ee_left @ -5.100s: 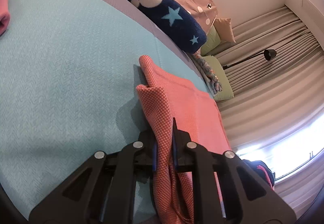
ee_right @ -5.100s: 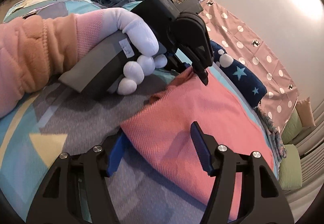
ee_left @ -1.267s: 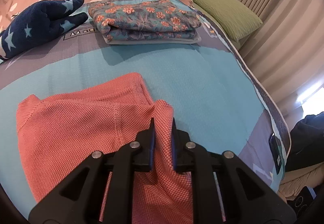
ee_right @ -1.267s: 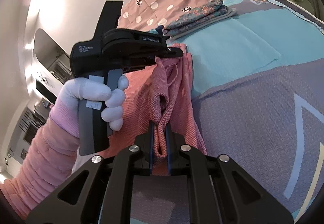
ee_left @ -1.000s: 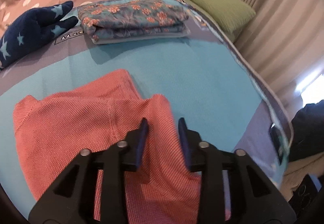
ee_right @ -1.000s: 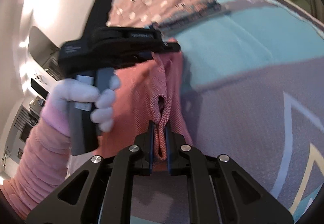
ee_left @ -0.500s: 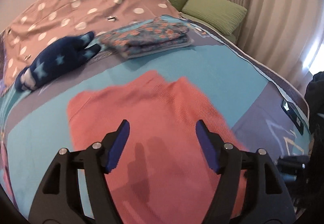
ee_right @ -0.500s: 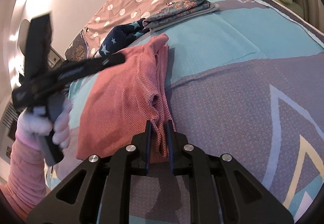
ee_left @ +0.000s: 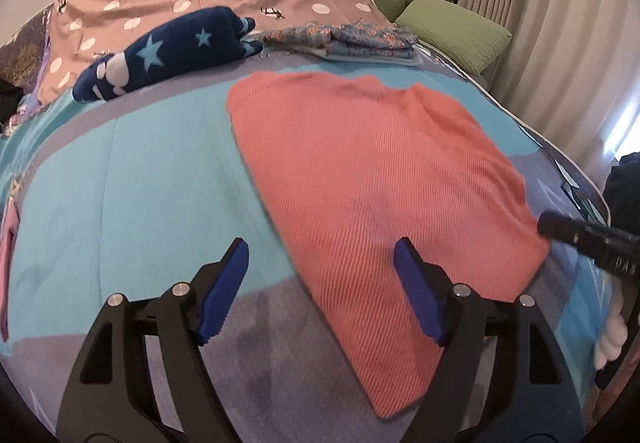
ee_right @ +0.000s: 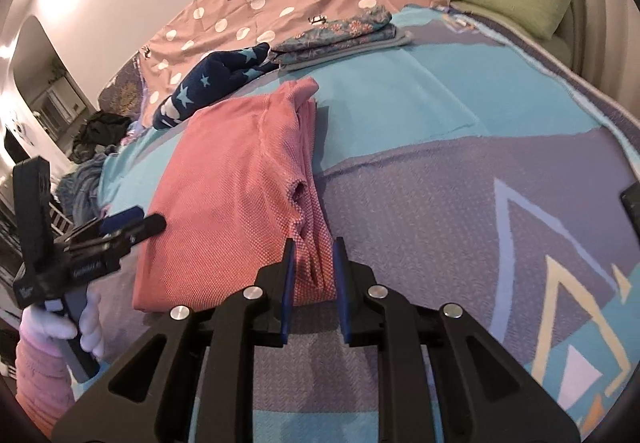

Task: Fold small clothes
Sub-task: 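Open both tools and release the folded coral shirt on the bed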

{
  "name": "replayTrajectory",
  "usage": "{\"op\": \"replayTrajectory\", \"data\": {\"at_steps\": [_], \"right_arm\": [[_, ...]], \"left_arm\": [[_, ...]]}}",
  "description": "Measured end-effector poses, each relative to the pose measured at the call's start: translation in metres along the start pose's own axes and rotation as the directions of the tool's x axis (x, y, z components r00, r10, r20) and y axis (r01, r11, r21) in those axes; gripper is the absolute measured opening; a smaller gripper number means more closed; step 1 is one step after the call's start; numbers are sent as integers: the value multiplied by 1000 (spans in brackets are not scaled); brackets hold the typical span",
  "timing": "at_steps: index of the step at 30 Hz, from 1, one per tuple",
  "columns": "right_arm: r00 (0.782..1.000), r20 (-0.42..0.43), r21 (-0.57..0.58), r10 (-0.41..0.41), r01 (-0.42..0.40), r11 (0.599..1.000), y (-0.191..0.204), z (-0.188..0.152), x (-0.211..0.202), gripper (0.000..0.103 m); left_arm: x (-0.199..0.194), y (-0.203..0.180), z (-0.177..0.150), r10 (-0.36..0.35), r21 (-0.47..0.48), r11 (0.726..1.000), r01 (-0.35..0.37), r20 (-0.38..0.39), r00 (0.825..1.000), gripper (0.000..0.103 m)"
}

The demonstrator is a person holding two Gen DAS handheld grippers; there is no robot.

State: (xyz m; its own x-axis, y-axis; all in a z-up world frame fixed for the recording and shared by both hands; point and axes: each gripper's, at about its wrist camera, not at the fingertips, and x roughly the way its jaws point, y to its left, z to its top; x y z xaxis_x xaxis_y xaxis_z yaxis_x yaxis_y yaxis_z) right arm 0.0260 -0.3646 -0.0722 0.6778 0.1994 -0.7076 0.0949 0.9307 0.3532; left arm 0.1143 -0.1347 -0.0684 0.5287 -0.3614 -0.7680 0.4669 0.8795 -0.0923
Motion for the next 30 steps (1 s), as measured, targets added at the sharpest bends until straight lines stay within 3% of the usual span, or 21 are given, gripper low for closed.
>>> {"op": "replayTrajectory", "data": {"at_steps": [5,10,13,16,19,23,27,30], "right_arm": [[997,57,-30,-55,56,998,10,2,-14,18],[997,78,-109,22,-14,994,27,5,-21,17],[997,22,-131,70,-67,989,35,3,-4,17],[997,-74,-110,-34,26,994,22,-3,29,9],[998,-57,-94,10,-16,995,15,-5,24,9],[999,-21,-128,42,-44,991,17,4,7,17],[998,16,-108,53,-51,993,13,26,-5,22],[998,31,-121,57,-53,991,15,35,-8,25]], "left_arm": [[-6,-5,-16,-6,14,1000,6,4,1000,77],[-13,-8,-33,-58,4,998,58,-10,998,79],[-5,-1,-43,-91,-37,995,90,-37,995,80],[-7,1,-45,-100,-44,994,98,-37,994,80],[-11,-1,-50,-105,-22,994,104,-36,994,80],[-21,16,-46,-230,-129,965,226,-12,973,79],[-28,30,-34,-170,-153,973,175,45,984,75],[-32,43,-32,-185,-195,961,195,70,980,71]]}}
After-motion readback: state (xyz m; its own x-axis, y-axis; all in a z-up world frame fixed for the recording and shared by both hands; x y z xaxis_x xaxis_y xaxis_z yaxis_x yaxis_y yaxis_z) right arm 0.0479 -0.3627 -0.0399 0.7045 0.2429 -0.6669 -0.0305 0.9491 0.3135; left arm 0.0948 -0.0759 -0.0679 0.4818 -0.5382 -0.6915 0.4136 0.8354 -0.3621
